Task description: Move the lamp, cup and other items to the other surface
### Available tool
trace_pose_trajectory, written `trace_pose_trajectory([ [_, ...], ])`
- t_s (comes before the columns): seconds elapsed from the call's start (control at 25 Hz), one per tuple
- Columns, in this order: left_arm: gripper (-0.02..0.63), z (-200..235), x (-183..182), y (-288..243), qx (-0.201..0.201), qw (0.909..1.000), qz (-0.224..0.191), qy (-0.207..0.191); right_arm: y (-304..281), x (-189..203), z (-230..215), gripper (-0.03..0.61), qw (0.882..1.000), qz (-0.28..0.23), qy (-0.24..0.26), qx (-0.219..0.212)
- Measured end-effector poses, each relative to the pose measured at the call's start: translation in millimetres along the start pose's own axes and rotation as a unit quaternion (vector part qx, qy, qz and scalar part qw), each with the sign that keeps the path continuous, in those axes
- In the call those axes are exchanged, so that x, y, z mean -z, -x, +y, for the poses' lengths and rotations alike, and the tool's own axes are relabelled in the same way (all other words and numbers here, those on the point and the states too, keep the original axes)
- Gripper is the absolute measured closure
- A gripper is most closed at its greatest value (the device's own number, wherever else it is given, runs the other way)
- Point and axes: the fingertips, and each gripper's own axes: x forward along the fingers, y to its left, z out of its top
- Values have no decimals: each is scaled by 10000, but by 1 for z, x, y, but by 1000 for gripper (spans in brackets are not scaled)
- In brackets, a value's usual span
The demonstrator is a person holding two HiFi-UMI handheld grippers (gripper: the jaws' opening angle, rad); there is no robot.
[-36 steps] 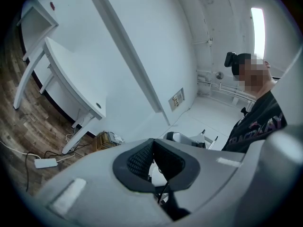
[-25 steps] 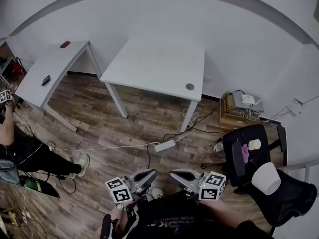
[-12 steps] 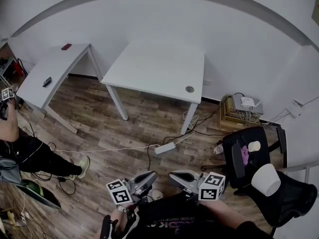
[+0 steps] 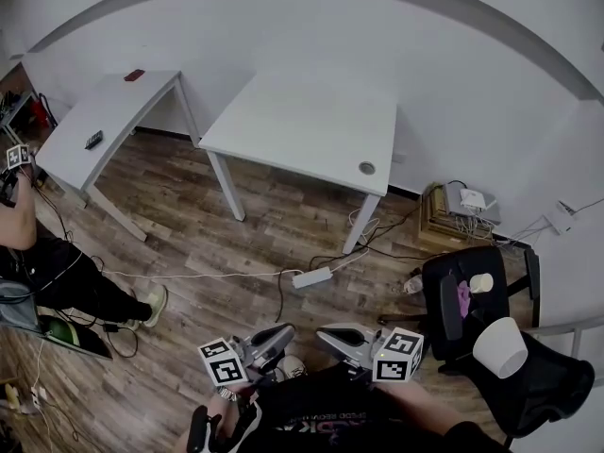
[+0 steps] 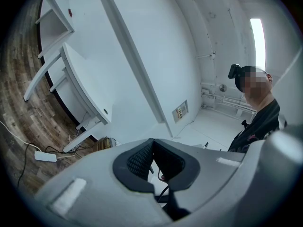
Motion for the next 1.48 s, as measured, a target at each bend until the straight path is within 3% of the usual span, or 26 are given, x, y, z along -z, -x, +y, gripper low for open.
trace_pose_trajectory([
  [1.48,618,9,-9,14,-58,10000,-38,-7,-23,2,4,575,9997,148,183,-38],
])
